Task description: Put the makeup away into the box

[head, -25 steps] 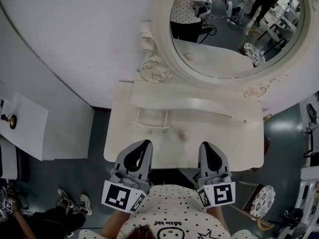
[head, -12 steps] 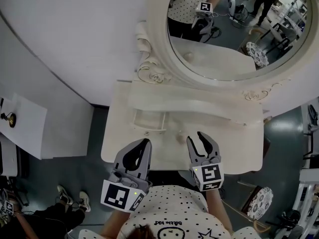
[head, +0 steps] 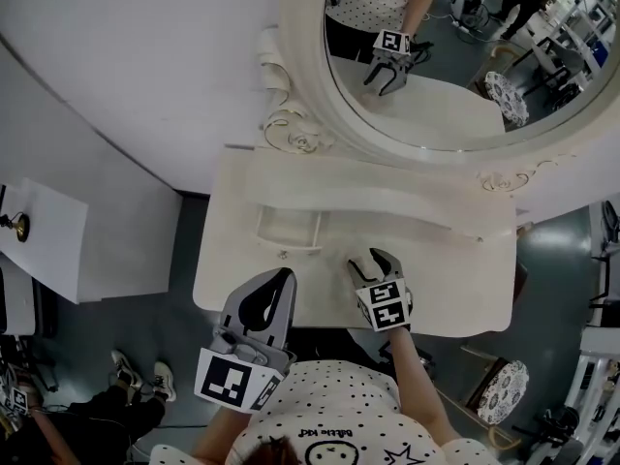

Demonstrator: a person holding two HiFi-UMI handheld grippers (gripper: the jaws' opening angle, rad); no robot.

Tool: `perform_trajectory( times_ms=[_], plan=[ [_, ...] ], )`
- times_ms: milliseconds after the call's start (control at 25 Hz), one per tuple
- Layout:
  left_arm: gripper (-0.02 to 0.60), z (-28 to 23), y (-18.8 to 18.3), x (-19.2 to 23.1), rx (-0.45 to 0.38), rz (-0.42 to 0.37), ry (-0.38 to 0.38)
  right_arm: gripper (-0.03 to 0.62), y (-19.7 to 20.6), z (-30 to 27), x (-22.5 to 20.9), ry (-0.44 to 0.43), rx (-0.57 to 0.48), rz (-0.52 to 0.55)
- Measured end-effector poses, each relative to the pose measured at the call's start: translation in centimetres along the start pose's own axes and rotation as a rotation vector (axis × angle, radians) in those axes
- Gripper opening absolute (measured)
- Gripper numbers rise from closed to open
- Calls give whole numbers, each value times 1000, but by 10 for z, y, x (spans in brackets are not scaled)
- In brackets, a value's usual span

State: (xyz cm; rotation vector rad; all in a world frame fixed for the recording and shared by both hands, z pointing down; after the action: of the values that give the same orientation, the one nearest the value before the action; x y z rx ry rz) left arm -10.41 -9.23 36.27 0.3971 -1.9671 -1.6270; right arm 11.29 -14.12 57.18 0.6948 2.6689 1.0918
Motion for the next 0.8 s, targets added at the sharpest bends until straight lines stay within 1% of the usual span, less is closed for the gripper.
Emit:
perform_trajectory(
  times_ms=[240,600,680,800],
  plan=[
    [5,-3,2,0,12,4,-16,215,23,-23,-3,-23,93,-11],
    [5,-7,2,3,15,12,-30,212,32,-36,-5,-78,107,-70],
    [5,-8,2,2,13,13,-30,183,32,-36,-4,-91,110,-56],
    [5,-8,1,2,11,11,-33,156,29,-34,-3,-92,103,-28]
  ],
)
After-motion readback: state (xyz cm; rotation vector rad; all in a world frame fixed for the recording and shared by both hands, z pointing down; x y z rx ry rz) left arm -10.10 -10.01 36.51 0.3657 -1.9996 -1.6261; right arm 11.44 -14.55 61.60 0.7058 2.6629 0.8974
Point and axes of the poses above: the fingertips, and each gripper's own axes: z backward along the fingers, x to its left, y out of its underside, the point moved 8 cm from there along z, backward along the fingers, and after that the axes turned 2 degrees about y, right-handed, at the moved point
